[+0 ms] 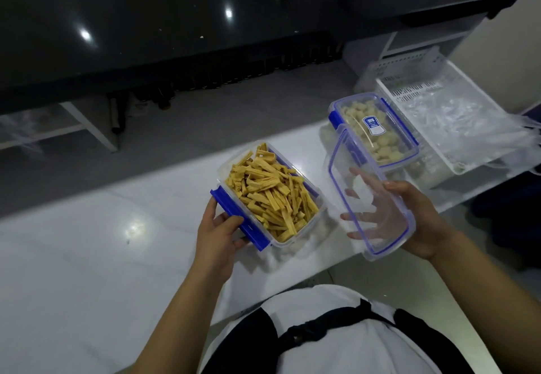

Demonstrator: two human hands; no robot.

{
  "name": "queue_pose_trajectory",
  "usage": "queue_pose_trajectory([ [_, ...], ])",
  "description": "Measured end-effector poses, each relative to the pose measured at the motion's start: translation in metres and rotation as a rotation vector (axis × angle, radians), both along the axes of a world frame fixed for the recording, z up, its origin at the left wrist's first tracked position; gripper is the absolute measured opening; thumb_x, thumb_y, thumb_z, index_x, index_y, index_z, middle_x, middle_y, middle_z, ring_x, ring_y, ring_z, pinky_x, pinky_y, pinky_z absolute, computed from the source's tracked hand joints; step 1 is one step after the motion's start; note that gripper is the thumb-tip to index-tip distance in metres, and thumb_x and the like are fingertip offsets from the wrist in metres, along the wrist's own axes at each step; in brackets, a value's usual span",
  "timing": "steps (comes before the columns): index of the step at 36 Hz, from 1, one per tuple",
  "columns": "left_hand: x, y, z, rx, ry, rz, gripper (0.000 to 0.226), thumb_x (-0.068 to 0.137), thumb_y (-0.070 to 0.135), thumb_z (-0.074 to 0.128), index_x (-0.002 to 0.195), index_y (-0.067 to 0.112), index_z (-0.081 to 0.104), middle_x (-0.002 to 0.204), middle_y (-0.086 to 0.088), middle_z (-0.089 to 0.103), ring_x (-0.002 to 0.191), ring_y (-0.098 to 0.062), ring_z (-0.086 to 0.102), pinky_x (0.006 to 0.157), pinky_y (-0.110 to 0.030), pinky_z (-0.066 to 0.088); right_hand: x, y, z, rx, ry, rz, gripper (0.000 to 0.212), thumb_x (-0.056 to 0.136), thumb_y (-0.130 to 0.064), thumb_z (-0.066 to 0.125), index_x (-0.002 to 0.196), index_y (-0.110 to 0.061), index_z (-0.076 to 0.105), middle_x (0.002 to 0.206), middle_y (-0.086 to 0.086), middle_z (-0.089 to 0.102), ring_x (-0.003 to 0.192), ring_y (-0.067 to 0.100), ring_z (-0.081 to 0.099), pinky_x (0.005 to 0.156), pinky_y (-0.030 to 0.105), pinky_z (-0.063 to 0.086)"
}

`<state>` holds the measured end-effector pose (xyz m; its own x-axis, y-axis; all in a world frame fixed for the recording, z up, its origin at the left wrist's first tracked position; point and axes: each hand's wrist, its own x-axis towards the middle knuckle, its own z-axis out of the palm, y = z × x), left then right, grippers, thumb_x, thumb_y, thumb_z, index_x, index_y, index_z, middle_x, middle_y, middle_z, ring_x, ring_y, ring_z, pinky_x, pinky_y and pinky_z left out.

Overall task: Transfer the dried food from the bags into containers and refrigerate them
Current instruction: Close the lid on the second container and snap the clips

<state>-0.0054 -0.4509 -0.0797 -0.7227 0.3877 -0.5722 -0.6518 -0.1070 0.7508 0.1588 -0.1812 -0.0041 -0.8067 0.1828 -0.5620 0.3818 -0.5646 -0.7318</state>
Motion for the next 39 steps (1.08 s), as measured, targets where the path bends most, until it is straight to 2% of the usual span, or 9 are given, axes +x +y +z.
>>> queue_pose_trajectory([
  [2, -0.003, -0.003, 0.001, -0.02, 0.007, -0.014, 0.068, 0.094, -0.004, 0.058, 0.148, 0.034, 0.043, 0.121, -0.011, 0.069, 0.101, -0.03, 0.073, 0.068, -0.043, 0.061, -0.01, -0.008, 0.01, 0.258, -0.068, 0.036, 0.083, 0.059, -0.051, 0.072, 0.14, -0.043, 0.052, 0.151, 0.001, 0.046, 0.124, 0.036, 0.057, 0.098, 0.06, 0.048],
  [6, -0.012, -0.01, 0.002, -0.036, 0.012, -0.075, 0.067, 0.094, -0.004, 0.058, 0.147, 0.033, 0.044, 0.117, -0.011, 0.07, 0.097, -0.028, 0.074, 0.066, -0.041, 0.061, -0.041, -0.039, 0.023, 0.78, -0.094, 0.249, 0.095, 0.052, -0.07, 0.075, 0.137, -0.068, 0.032, 0.156, -0.019, 0.026, 0.141, 0.017, 0.032, 0.105, 0.044, 0.036],
  [11, -0.014, -0.016, 0.001, -0.022, 0.012, -0.15, 0.064, 0.096, -0.002, 0.058, 0.144, 0.037, 0.047, 0.113, -0.009, 0.073, 0.099, -0.027, 0.074, 0.069, -0.042, 0.062, -0.081, -0.093, 0.007, 1.322, -0.2, 0.503, 0.116, 0.048, -0.087, 0.063, 0.145, -0.064, 0.004, 0.163, -0.016, -0.001, 0.149, 0.029, 0.013, 0.112, 0.056, 0.03],
  [14, -0.012, -0.018, 0.001, 0.006, -0.001, -0.171, 0.065, 0.096, -0.005, 0.056, 0.144, 0.037, 0.048, 0.116, -0.013, 0.072, 0.1, -0.031, 0.073, 0.07, -0.042, 0.061, -0.1, -0.119, -0.011, 1.529, -0.272, 0.601, 0.114, 0.054, -0.086, 0.056, 0.15, -0.053, 0.002, 0.165, -0.006, -0.004, 0.148, 0.037, 0.005, 0.115, 0.058, 0.021],
  [19, -0.012, -0.02, 0.002, 0.026, -0.002, -0.181, 0.066, 0.094, -0.007, 0.057, 0.145, 0.034, 0.048, 0.114, -0.015, 0.073, 0.099, -0.033, 0.074, 0.073, -0.044, 0.062, -0.106, -0.129, -0.039, 1.648, -0.302, 0.649, 0.107, 0.06, -0.085, 0.049, 0.15, -0.051, 0.001, 0.165, 0.001, -0.001, 0.146, 0.043, 0.001, 0.114, 0.06, 0.012],
  [22, -0.011, -0.022, 0.002, 0.015, 0.004, -0.172, 0.065, 0.094, -0.006, 0.057, 0.143, 0.035, 0.049, 0.114, -0.014, 0.073, 0.098, -0.031, 0.074, 0.071, -0.041, 0.062, -0.103, -0.122, -0.046, 1.648, -0.323, 0.641, 0.109, 0.059, -0.088, 0.047, 0.151, -0.051, 0.001, 0.164, -0.001, -0.004, 0.146, 0.043, -0.001, 0.114, 0.061, 0.012],
  [26, -0.008, -0.023, 0.001, 0.008, -0.015, -0.146, 0.063, 0.095, -0.003, 0.058, 0.145, 0.034, 0.048, 0.116, -0.014, 0.072, 0.102, -0.031, 0.073, 0.078, -0.047, 0.062, -0.098, -0.106, -0.048, 1.594, -0.38, 0.665, 0.112, 0.053, -0.092, 0.038, 0.15, -0.053, -0.002, 0.166, -0.003, -0.008, 0.148, 0.041, -0.004, 0.116, 0.061, 0.013],
  [34, -0.006, -0.024, -0.003, 0.019, -0.041, -0.105, 0.062, 0.096, -0.002, 0.058, 0.147, 0.031, 0.046, 0.119, -0.015, 0.071, 0.105, -0.033, 0.072, 0.081, -0.049, 0.062, -0.085, -0.109, -0.049, 1.576, -0.346, 0.604, 0.111, 0.055, -0.094, 0.036, 0.148, -0.054, -0.008, 0.164, -0.006, -0.011, 0.148, 0.039, -0.003, 0.116, 0.06, 0.015],
  [39, -0.005, -0.027, -0.005, 0.042, -0.033, -0.127, 0.059, 0.097, -0.001, 0.057, 0.144, 0.033, 0.048, 0.117, -0.014, 0.073, 0.105, -0.036, 0.072, 0.077, -0.045, 0.062, -0.087, -0.128, -0.054, 1.687, -0.266, 0.652, 0.106, 0.063, -0.094, 0.038, 0.151, -0.05, -0.001, 0.162, -0.001, -0.007, 0.146, 0.042, -0.001, 0.114, 0.06, 0.017],
])
